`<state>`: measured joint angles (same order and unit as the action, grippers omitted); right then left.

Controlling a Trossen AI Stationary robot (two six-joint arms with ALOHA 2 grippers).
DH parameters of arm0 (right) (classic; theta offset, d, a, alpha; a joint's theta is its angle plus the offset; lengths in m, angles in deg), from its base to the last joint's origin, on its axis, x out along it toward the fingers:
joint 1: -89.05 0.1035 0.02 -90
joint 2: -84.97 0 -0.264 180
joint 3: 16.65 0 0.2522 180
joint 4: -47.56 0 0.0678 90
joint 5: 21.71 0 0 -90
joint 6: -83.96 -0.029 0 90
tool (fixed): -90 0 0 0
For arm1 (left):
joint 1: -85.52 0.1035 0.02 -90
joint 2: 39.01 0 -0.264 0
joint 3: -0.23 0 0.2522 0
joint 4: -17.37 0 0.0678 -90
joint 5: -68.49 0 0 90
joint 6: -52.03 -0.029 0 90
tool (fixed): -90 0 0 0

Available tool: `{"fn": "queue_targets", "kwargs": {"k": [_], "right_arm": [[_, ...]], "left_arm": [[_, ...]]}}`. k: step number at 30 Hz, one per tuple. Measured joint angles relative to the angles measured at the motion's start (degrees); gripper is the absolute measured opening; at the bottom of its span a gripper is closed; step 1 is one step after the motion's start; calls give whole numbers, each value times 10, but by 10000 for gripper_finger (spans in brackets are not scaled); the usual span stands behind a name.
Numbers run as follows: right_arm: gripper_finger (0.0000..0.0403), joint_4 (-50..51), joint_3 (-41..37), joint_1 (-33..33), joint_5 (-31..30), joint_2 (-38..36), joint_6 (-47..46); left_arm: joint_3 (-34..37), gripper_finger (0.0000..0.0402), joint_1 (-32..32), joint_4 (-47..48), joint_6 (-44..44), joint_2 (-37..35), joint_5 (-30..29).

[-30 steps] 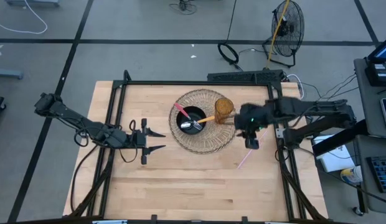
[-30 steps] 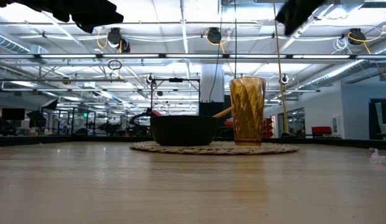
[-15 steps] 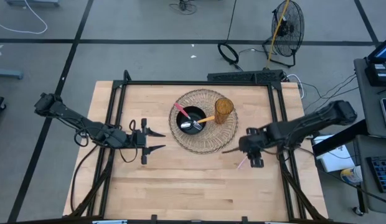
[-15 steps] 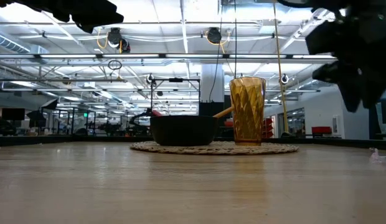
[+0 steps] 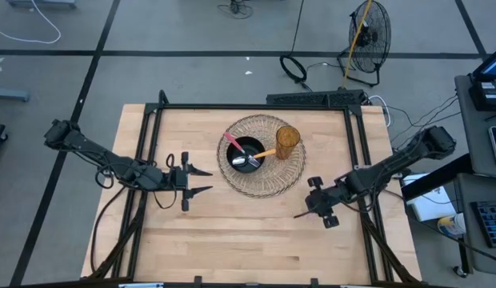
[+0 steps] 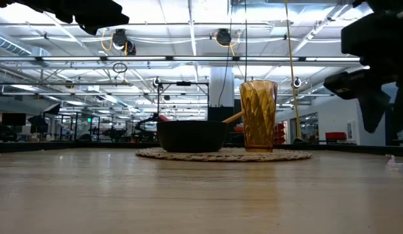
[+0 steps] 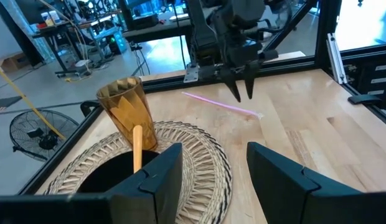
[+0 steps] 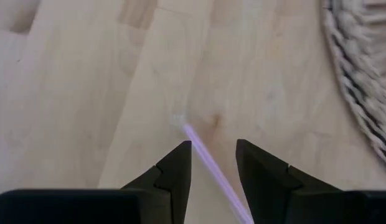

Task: Pick & Place Utensil
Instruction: Put the pink straw into the brown cup on the brown mat

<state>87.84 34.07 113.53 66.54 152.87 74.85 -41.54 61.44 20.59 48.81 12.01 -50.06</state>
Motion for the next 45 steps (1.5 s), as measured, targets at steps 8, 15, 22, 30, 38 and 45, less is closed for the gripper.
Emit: {"fn": "queue_targets", "kwargs": {"k": [8, 15, 22, 30, 38, 45], "right_arm": [[128, -18, -7, 11, 0, 50, 13], [128, -23, -7, 11, 2, 78, 23], [128, -29, -7, 11, 2, 79, 25], [128, -49, -6, 11, 5, 118, 29], [125, -49, -6, 11, 5, 122, 27], [75, -50, -6, 11, 6, 123, 22]], "left_arm": [[0, 186, 1, -2, 5, 15, 0], [0, 186, 6, -12, 11, 48, 0], [0, 186, 16, -33, 7, 69, 0], [0, 186, 18, -35, 8, 70, 0], [0, 186, 18, -36, 7, 70, 1], [0, 186, 18, -36, 7, 70, 1]]}}
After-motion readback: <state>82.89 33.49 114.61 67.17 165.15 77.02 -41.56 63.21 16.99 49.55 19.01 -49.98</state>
